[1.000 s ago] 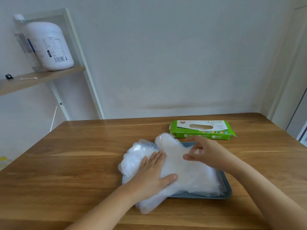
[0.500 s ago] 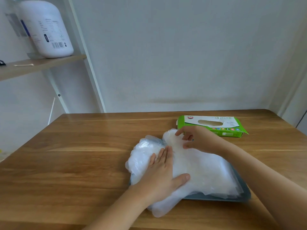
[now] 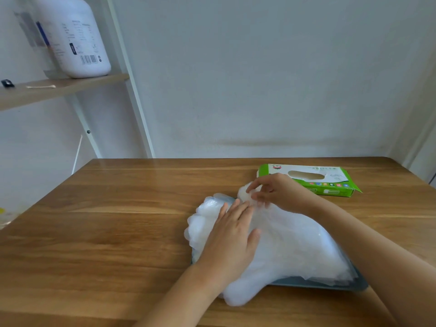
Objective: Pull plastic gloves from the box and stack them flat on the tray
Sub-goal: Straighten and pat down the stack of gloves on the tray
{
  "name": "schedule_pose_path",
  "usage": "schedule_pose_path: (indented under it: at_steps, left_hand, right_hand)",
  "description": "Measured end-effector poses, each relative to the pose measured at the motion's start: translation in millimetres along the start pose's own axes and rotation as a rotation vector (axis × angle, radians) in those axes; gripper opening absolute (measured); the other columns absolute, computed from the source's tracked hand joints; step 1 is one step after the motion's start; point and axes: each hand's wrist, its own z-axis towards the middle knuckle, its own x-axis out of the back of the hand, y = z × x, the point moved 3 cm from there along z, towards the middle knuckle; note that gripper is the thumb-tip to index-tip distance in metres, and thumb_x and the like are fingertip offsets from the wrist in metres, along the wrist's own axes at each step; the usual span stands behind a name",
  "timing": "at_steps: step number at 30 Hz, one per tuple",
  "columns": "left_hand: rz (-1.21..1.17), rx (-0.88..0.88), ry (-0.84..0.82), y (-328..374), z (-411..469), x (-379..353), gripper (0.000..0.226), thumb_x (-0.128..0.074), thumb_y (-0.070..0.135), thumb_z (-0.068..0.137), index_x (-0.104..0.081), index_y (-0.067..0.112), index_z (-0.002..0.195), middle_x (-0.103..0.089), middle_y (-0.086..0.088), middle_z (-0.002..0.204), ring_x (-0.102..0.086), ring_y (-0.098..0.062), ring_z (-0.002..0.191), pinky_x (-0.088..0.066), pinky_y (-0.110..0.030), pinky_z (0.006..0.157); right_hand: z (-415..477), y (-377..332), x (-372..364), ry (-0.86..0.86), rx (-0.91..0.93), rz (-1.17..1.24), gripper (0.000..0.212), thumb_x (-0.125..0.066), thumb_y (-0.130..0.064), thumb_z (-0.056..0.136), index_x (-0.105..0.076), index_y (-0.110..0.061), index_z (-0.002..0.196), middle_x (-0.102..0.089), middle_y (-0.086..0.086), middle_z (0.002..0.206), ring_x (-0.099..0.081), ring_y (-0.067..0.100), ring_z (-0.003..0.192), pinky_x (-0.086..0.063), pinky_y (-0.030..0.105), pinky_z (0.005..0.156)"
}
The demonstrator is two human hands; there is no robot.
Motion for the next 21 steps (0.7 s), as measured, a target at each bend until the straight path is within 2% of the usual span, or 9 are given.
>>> schedule_pose_path:
  at_steps: [3, 6, 9, 12, 14, 16, 17, 19, 21]
  left_hand:
    - [0.02, 0.067, -0.195, -6, -1, -10, 0.065, -0.033, 0.047, 0.101, -0.007, 0.022, 0.155, 0.0, 0.005, 0.163, 0.012, -0.007, 0.147, 0.016, -0.023, 0.114]
    - [0.041, 0.125, -0.27, -7, -3, -12, 0.071, -0.029, 0.054, 0.1, 0.002, 0.022, 0.155, 0.009, 0.005, 0.162, 0.018, -0.012, 0.147, 0.015, -0.034, 0.117]
    - [0.05, 0.139, -0.281, -8, -4, -13, 0.073, -0.026, 0.057, 0.099, 0.007, 0.021, 0.154, 0.014, 0.004, 0.162, 0.021, -0.013, 0.146, 0.016, -0.035, 0.117]
    - [0.066, 0.145, -0.28, -10, -4, -15, 0.075, -0.025, 0.057, 0.099, 0.008, 0.019, 0.154, 0.014, 0.002, 0.162, 0.02, -0.014, 0.146, 0.016, -0.035, 0.116]
    - [0.069, 0.146, -0.262, -11, -3, -15, 0.076, -0.025, 0.057, 0.099, 0.008, 0.018, 0.154, 0.014, 0.0, 0.162, 0.02, -0.014, 0.147, 0.016, -0.034, 0.116]
    - [0.054, 0.123, -0.22, -9, -2, -13, 0.078, -0.026, 0.059, 0.098, 0.008, 0.017, 0.154, 0.013, 0.0, 0.162, 0.019, -0.013, 0.147, 0.018, -0.031, 0.115]
    - [0.024, 0.103, -0.179, -8, -1, -10, 0.078, -0.026, 0.06, 0.097, 0.007, 0.017, 0.154, 0.01, 0.001, 0.162, 0.017, -0.01, 0.147, 0.019, -0.027, 0.113]
    - [-0.086, 0.054, -0.037, -7, 2, 1, 0.072, -0.027, 0.056, 0.097, -0.005, 0.019, 0.155, -0.002, 0.005, 0.163, 0.009, -0.003, 0.147, 0.018, -0.017, 0.111]
    - [-0.19, 0.004, 0.115, -10, 5, 14, 0.061, -0.032, 0.049, 0.1, -0.021, 0.023, 0.153, -0.018, 0.011, 0.16, -0.002, 0.006, 0.144, 0.014, -0.008, 0.109]
  right_hand:
    - [3, 0, 0, 0.085, -0.031, 0.043, 0.014, -0.053, -0.017, 0.096, -0.066, -0.019, 0.091, -0.065, 0.002, 0.067, -0.059, 0.009, 0.055, -0.047, 0.028, 0.061]
    - [3, -5, 3, 0.118, -0.093, 0.151, 0.015, -0.048, -0.032, 0.099, -0.058, -0.021, 0.094, -0.061, 0.005, 0.068, -0.057, 0.004, 0.047, -0.044, 0.018, 0.044]
    - [-3, -4, 9, 0.011, -0.127, 0.231, 0.027, -0.063, -0.041, 0.087, -0.053, -0.028, 0.108, -0.068, 0.006, 0.08, -0.059, 0.002, 0.049, -0.04, 0.011, 0.044]
    - [-7, 5, 13, -0.095, -0.123, 0.149, 0.056, -0.081, -0.035, 0.072, -0.05, -0.036, 0.118, -0.07, 0.0, 0.092, -0.062, 0.005, 0.066, -0.04, 0.009, 0.054]
    - [-6, 10, 10, -0.091, -0.103, 0.129, 0.063, -0.085, -0.025, 0.068, -0.051, -0.036, 0.121, -0.069, -0.001, 0.093, -0.062, 0.008, 0.073, -0.045, 0.016, 0.063]
    - [-4, 12, 7, -0.017, -0.07, 0.129, 0.051, -0.079, -0.015, 0.075, -0.055, -0.031, 0.117, -0.069, -0.001, 0.087, -0.06, 0.01, 0.071, -0.047, 0.022, 0.067]
    - [-3, 11, 6, 0.016, -0.048, 0.138, 0.043, -0.074, -0.012, 0.081, -0.056, -0.028, 0.115, -0.07, -0.001, 0.085, -0.06, 0.011, 0.07, -0.046, 0.022, 0.067]
    - [-1, 9, 4, 0.043, -0.015, 0.176, 0.033, -0.064, -0.005, 0.088, -0.057, -0.022, 0.114, -0.072, 0.003, 0.084, -0.063, 0.015, 0.071, -0.046, 0.02, 0.066]
    - [0, 7, 2, 0.01, -0.008, 0.177, 0.033, -0.062, -0.003, 0.089, -0.057, -0.022, 0.115, -0.072, 0.001, 0.083, -0.064, 0.008, 0.07, -0.047, 0.019, 0.068]
